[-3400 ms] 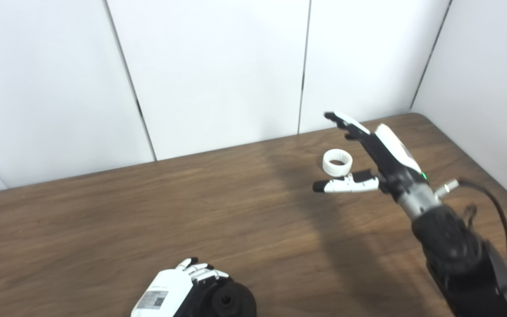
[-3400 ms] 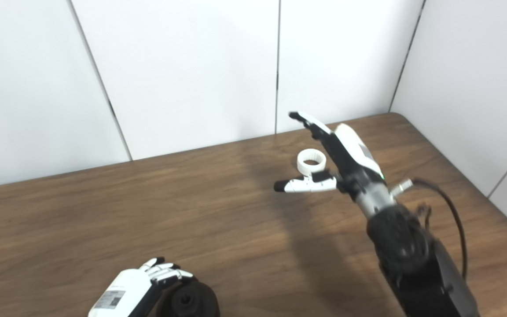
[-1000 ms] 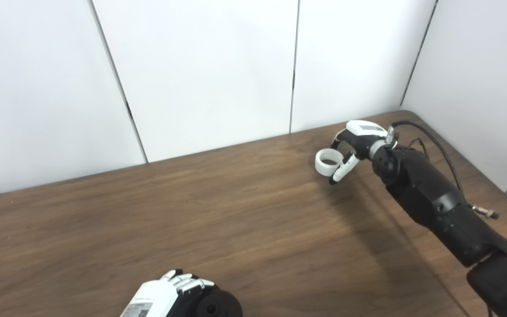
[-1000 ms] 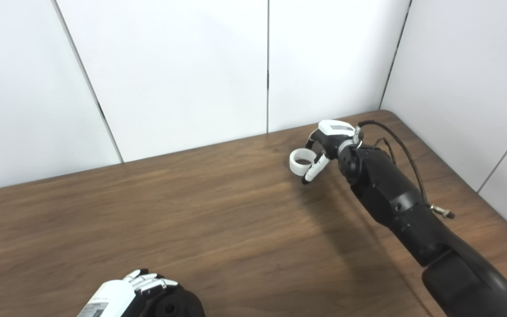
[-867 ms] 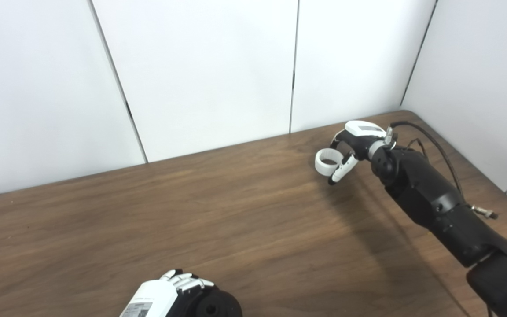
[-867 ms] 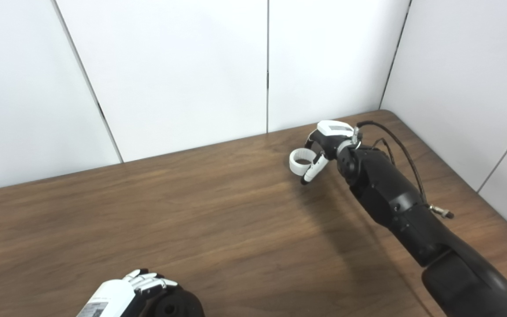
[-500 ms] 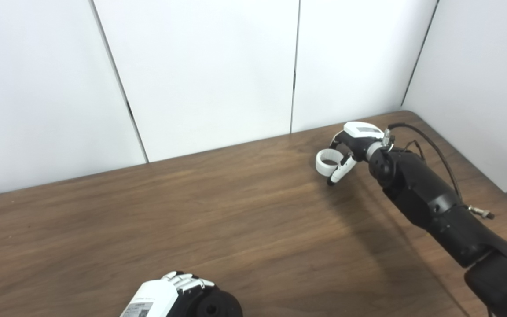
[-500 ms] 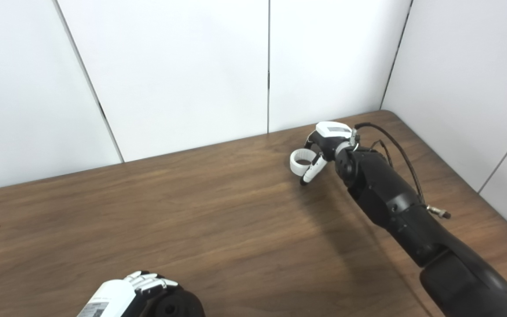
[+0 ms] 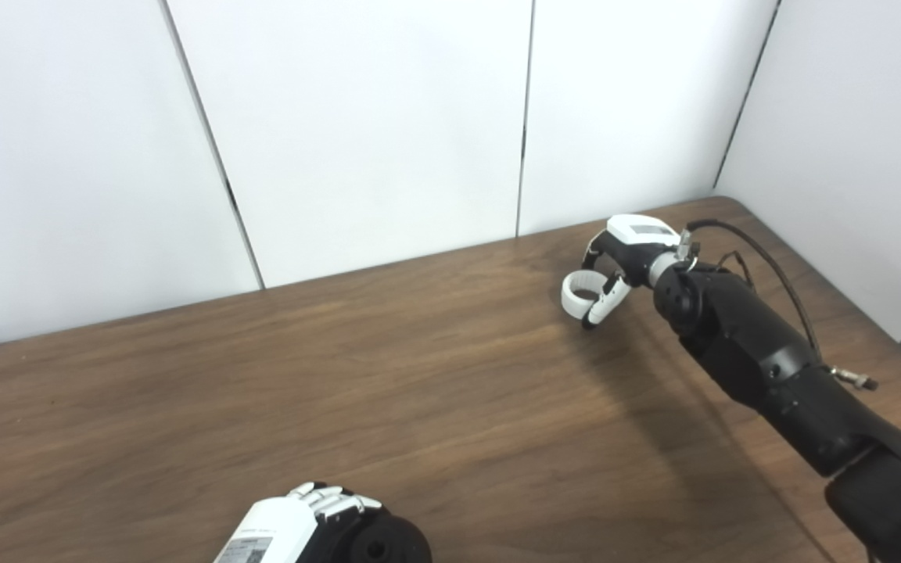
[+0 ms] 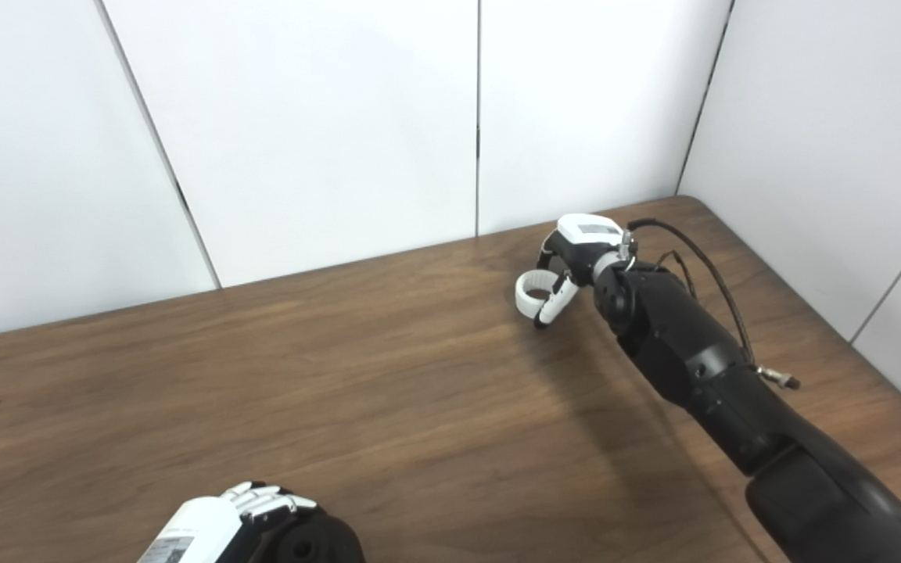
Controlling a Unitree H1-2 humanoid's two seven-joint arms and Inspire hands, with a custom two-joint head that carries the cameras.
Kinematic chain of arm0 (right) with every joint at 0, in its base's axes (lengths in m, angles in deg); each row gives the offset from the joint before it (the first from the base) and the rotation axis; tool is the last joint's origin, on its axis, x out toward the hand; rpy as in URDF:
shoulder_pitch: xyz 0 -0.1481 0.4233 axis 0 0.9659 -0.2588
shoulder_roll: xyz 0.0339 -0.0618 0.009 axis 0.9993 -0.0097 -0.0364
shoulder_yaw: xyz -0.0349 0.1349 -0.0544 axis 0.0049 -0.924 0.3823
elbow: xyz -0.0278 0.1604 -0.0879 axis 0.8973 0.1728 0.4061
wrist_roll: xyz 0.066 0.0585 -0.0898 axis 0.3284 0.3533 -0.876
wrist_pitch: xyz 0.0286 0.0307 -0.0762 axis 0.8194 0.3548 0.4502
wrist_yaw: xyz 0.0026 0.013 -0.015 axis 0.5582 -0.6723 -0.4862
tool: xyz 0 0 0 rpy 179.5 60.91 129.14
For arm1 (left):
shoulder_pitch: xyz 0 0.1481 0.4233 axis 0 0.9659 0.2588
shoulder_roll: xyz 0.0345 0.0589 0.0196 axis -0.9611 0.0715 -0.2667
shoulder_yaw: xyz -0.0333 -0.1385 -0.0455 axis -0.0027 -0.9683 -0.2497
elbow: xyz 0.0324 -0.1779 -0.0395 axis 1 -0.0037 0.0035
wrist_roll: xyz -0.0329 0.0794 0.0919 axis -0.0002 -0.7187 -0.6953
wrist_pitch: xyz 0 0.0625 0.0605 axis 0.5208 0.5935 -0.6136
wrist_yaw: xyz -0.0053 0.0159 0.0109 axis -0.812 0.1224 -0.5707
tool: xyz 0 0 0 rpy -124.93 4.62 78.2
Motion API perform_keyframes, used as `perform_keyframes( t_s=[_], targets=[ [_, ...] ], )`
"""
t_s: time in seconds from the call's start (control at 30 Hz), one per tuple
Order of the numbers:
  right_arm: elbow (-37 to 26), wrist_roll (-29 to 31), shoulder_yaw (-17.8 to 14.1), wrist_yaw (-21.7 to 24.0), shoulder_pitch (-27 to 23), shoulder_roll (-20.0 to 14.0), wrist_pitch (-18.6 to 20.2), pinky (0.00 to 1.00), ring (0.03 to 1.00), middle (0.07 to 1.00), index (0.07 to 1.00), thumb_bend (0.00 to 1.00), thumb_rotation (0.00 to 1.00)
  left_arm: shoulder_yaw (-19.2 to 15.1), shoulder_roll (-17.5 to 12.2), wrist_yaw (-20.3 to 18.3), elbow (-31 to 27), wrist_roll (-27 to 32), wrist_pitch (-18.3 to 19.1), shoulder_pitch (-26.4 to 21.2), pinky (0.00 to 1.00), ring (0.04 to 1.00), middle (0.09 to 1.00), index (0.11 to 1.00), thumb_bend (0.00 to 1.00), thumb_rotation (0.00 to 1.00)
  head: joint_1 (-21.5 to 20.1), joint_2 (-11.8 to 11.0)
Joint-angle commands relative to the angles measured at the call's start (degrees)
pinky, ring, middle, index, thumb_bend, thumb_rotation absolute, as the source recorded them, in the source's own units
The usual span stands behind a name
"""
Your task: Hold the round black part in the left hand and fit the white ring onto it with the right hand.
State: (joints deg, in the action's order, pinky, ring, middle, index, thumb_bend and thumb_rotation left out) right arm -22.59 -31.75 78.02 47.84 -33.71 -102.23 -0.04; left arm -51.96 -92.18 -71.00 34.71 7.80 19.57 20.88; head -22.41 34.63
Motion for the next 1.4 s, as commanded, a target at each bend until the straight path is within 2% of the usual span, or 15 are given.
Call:
perform_keyframes(
  t_s=[0.0, 0.27, 0.37, 0.43, 0.47, 0.5, 0.53, 0.57, 0.6, 0.7, 0.93, 1.07, 1.37],
  targets=[
    [-0.58, 0.06, -0.87, -2.28, -2.27, -1.02, -1.91, 0.95, 0.903, 0.815, 0.492, 0.54, 0.15, 0.33, -0.72, -2.02, -0.04, -1.13, 0.51, -0.02, 0.92, 0.846, 0.762, 0.482, 0.52, 0.05, -0.12, 0.02],
    [-0.32, -0.11, 0.03, -1.87, -2.2, -1.79, -3.21, 0.96, 0.896, 0.786, 0.484, 0.52, 0.14, 0.37, -0.33, -1.8, -0.25, -1.61, 0.56, -0.05, 0.92, 0.846, 0.758, 0.482, 0.52, 0.05, 0.13, 0.32],
    [-0.48, 0.08, -0.04, -1.56, -2.12, -2.23, -3.75, 0.96, 0.894, 0.782, 0.484, 0.52, 0.14, 0.34, 0.04, -1.7, -0.47, -1.43, 0.58, -0.01, 0.92, 0.843, 0.754, 0.482, 0.52, 0.05, 1.2, 1.49],
    [-2.3, -0.22, 0.17, -0.35, -1.95, -2.94, -3.59, 0.97, 0.892, 0.777, 0.484, 0.52, 0.14, 0.56, 0.31, -2.36, -0.9, -2.1, 0.9, -0.14, 0.92, 0.846, 0.758, 0.482, 0.52, 0.05, 2.76, 3.19],
    [-3.06, -0.31, 0.24, 0.11, -1.88, -3.2, -3.52, 0.97, 0.891, 0.775, 0.484, 0.52, 0.14, 0.61, 0.44, -2.59, -1.05, -2.39, 1.0, -0.17, 0.92, 0.847, 0.76, 0.482, 0.52, 0.05, 2.76, 3.19],
    [-3.99, -0.33, 0.27, 0.73, -1.81, -3.55, -3.44, 0.97, 0.891, 0.773, 0.484, 0.52, 0.14, 0.7, 0.61, -2.97, -1.35, -2.77, 1.2, -0.22, 0.91, 0.847, 0.761, 0.482, 0.52, 0.05, 3.83, 4.46],
    [-5.67, -0.63, 0.57, 1.72, -1.75, -4.15, -3.53, 0.97, 0.891, 0.773, 0.484, 0.52, 0.14, 0.85, 0.85, -3.57, -1.71, -3.33, 1.62, -0.28, 0.91, 0.847, 0.763, 0.482, 0.52, 0.05, 5.04, 5.76],
    [-7.61, -0.84, 0.79, 2.8, -1.67, -4.59, -3.37, 0.96, 0.887, 0.773, 0.484, 0.52, 0.14, 0.95, 0.99, -3.96, -1.86, -3.62, 1.88, -0.31, 0.92, 0.849, 0.766, 0.482, 0.52, 0.05, 5.04, 5.76],
    [-9.59, -0.82, 0.9, 3.8, -1.6, -5.11, -3.59, 0.96, 0.887, 0.773, 0.485, 0.52, 0.14, 1.05, 1.17, -4.34, -2.03, -3.73, 2.16, -0.38, 0.92, 0.851, 0.767, 0.482, 0.52, 0.05, 6.32, 7.22],
    [-16.05, -0.52, 0.98, 7.01, -1.46, -6.37, -4.3, 0.96, 0.892, 0.778, 0.485, 0.53, 0.14, 1.38, 1.58, -5.51, -2.19, -3.58, 2.97, -0.77, 0.94, 0.863, 0.771, 0.482, 0.52, 0.05, 8.01, 9.39],
    [-30.51, 0.56, 0.36, 15.03, -1.55, -6.64, -3.29, 1.0, 0.897, 0.78, 0.484, 0.53, 0.14, 2.56, 3.12, -9.58, -2.55, -5.59, 5.24, -2.6, 0.99, 0.881, 0.772, 0.482, 0.52, 0.05, 12.7, 14.24],
    [-37.88, 1.67, 0.33, 19.11, -1.28, -6.14, -3.97, 0.99, 0.893, 0.776, 0.482, 0.53, 0.14, 3.0, 4.0, -10.69, -2.46, -6.35, 6.01, -3.28, 1.0, 0.885, 0.773, 0.481, 0.52, 0.05, 14.57, 15.54],
    [-52.9, 4.32, -1.44, 27.64, 1.27, -3.79, 0.6, 1.0, 0.9, 0.775, 0.482, 0.53, 0.14, 3.98, 5.22, -9.94, -1.16, -7.54, 6.27, -4.23, 1.0, 0.89, 0.773, 0.48, 0.52, 0.05, 16.96, 17.47]
  ],
)
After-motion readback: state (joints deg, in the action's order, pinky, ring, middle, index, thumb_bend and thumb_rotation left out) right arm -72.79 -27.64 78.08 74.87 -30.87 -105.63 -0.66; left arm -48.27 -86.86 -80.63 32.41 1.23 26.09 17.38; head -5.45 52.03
